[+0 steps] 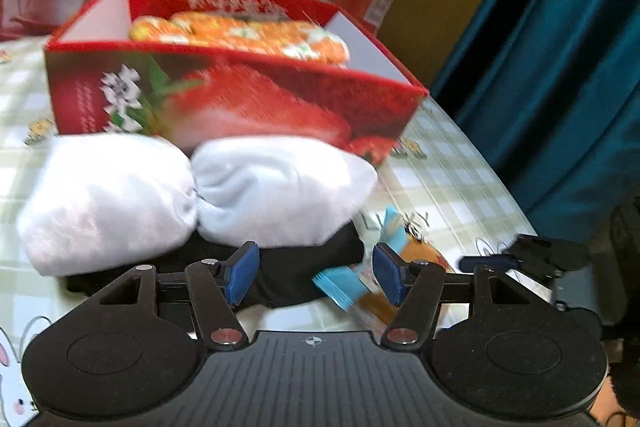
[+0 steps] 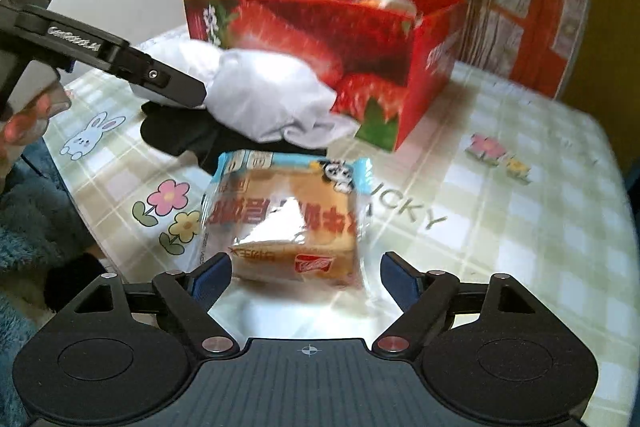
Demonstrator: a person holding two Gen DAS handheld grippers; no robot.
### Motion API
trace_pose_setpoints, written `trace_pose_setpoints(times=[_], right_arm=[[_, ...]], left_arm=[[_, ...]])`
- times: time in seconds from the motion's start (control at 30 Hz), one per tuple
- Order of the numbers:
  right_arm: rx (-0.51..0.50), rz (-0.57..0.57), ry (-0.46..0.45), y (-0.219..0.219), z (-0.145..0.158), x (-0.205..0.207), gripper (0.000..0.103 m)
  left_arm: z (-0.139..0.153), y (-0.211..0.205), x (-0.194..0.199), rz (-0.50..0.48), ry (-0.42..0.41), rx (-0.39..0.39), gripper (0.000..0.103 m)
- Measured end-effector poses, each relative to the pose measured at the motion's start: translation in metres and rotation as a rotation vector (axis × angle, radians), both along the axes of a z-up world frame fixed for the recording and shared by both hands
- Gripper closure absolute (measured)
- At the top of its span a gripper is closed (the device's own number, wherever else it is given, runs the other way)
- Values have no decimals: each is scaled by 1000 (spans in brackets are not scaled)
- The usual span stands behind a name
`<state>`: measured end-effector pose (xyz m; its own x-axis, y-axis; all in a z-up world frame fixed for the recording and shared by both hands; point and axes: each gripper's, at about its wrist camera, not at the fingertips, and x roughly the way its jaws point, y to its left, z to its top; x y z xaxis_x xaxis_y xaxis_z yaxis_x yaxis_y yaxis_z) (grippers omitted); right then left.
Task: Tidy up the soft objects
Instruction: 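Move both tools to the packaged bread snack and close on it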
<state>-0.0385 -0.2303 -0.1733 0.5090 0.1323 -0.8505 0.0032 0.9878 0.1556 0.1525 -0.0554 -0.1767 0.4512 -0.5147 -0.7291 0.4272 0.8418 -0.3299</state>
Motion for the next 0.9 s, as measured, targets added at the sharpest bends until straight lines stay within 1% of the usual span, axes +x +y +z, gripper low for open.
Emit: trace_pose_setpoints(times=[0.13, 0.27, 0.4, 0.5, 0.63, 0.8, 0.9], right_arm=[[12, 42, 33, 9, -10, 10, 26], [34, 75, 36, 17, -7, 18, 33], [47, 90, 37, 25, -5, 23, 35], [60, 100, 21, 29, -6, 22, 36], [62, 74, -14, 33, -11, 19, 36], [48, 31, -72, 38, -19, 9, 36], [27, 27, -100, 41, -22, 6, 36]], left_arm=[[-10, -3, -2, -22, 46, -10, 39], [-23, -10, -5, -46, 98, -30, 39], [-31, -14, -7, -65, 121, -28, 39], [-34, -14, -7, -62, 135, -38, 40], [-37, -13, -7, -64, 150, -37, 45], [-44, -13, -6, -59, 188, -46, 45], [-48, -15, -6, -61, 200, -55, 44]])
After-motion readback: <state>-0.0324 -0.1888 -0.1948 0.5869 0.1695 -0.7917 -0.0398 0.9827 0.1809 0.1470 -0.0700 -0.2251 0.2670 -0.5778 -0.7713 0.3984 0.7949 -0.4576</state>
